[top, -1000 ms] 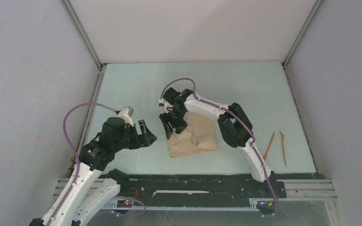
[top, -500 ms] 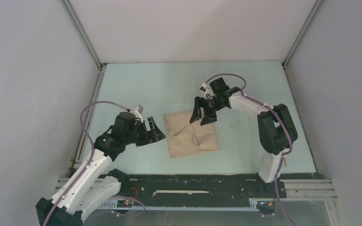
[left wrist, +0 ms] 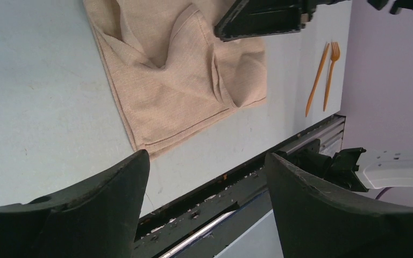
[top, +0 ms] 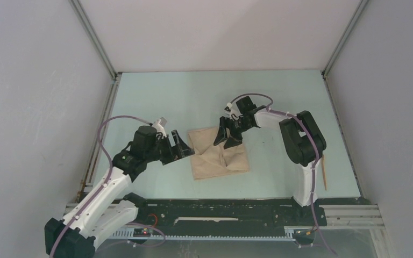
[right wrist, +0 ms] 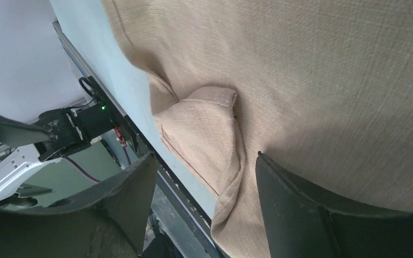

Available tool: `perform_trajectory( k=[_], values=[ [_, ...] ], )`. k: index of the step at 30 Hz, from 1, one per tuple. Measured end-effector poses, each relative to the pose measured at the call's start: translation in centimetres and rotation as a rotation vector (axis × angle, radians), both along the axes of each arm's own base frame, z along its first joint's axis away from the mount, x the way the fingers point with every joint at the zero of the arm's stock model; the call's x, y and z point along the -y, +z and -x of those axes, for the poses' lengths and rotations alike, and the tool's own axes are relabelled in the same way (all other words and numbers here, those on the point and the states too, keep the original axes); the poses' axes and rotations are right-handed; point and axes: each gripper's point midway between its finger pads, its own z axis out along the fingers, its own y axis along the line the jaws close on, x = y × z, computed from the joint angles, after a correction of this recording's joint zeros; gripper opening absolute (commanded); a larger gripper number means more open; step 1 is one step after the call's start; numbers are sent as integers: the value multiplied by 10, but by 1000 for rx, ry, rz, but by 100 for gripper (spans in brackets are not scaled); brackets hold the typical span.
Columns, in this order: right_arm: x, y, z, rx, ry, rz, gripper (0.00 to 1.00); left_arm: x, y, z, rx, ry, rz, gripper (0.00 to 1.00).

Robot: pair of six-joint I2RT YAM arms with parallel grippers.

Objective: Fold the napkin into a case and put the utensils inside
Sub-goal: Smooth out the square-folded napkin at the center of the board.

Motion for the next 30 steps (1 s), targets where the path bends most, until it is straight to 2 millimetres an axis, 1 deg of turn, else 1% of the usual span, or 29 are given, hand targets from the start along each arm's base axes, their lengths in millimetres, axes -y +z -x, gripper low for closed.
perform_trajectory(
  k=[4, 8, 13, 17, 18, 20, 23, 27, 30],
  values=[
    [-2, -11, 4, -23, 10, 11, 74, -1, 5, 2, 16, 1, 6, 86],
    [-7, -9, 6, -22, 27, 13, 73, -2, 6, 3, 21, 1, 8, 86],
    [-28, -6, 15, -21, 89, 24, 71, -3, 7, 6, 20, 1, 7, 86],
    [-51, 4, 34, -12, 159, 21, 70, -7, 10, 9, 28, 8, -3, 86],
    [-53, 5, 35, -9, 166, 20, 71, -9, 11, 10, 32, 11, -7, 86],
    [-69, 7, 54, -1, 219, 21, 72, -13, 13, 9, 46, 27, -23, 86],
    [-84, 10, 81, -5, 267, 21, 73, -23, 17, 7, 73, 64, -51, 86],
    [-98, 28, 111, -4, 305, -15, 73, -34, 15, 4, 81, 117, -82, 85],
    [-98, 41, 117, 6, 290, -44, 74, -39, 14, -1, 84, 148, -93, 84]
  ],
)
